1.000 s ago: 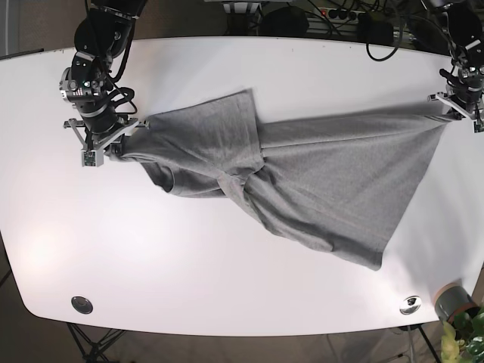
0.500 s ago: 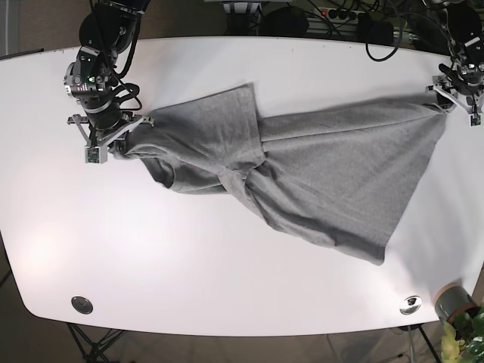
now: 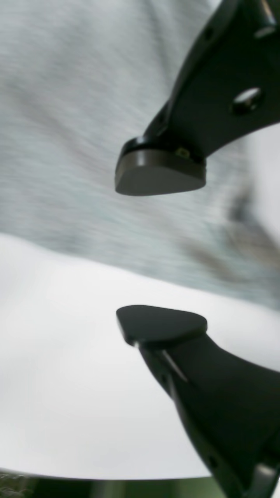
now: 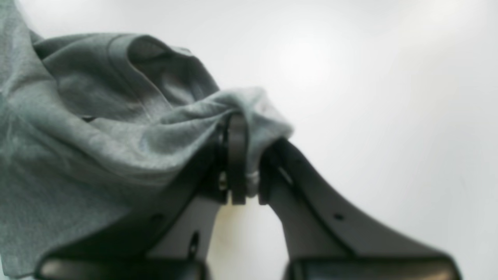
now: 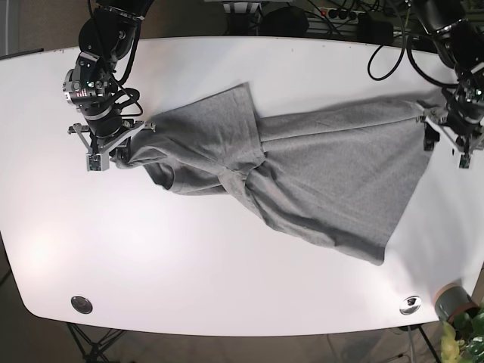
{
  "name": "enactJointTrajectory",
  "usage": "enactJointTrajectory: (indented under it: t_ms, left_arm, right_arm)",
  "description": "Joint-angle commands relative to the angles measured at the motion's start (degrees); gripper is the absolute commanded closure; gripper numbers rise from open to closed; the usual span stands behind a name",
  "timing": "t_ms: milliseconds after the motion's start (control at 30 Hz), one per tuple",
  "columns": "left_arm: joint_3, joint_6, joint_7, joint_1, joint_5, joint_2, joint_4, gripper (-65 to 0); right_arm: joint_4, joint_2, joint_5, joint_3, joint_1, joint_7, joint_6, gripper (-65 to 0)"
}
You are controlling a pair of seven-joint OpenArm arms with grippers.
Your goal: Fold the T-shirt properly
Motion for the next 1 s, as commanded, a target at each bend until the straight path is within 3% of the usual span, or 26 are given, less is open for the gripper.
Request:
enactJointTrajectory:
  t_ms: [0,133,400,767,967]
  left_arm:
    - [1.04,1.00,-1.40,-3.19,0.31,-1.08,-0.61,-40.1]
    - [6.41,4.34,-2.89,-11.72,5.23,-1.08,-7.82,-40.3]
    - [14.85,7.68,-13.88,-27.80,12.53,-1.08,-30.06,-40.3]
    - [25.22,11.90,-32.25,-41.69,12.97,-1.08,-59.51,-40.3]
    - [26.36,11.90,-34.80,-46.88,12.97,-1.34,-69.53,-40.3]
  right_arm:
    - [1.32,0.31,0.64,0.13,0.64,1.65,0.03,-2.1]
    - [1.32,0.31,0.64,0.13,1.35,1.65,0.03,-2.1]
    - [1.15,0.31,0.64,0.13,1.79,1.65,0.03,-2.1]
    - [0.97,0.31,0.64,0.13,2.58,1.65,0.03,-2.1]
    - [1.06,0.31,0.64,0.13,2.58,1.65,0.03,-2.1]
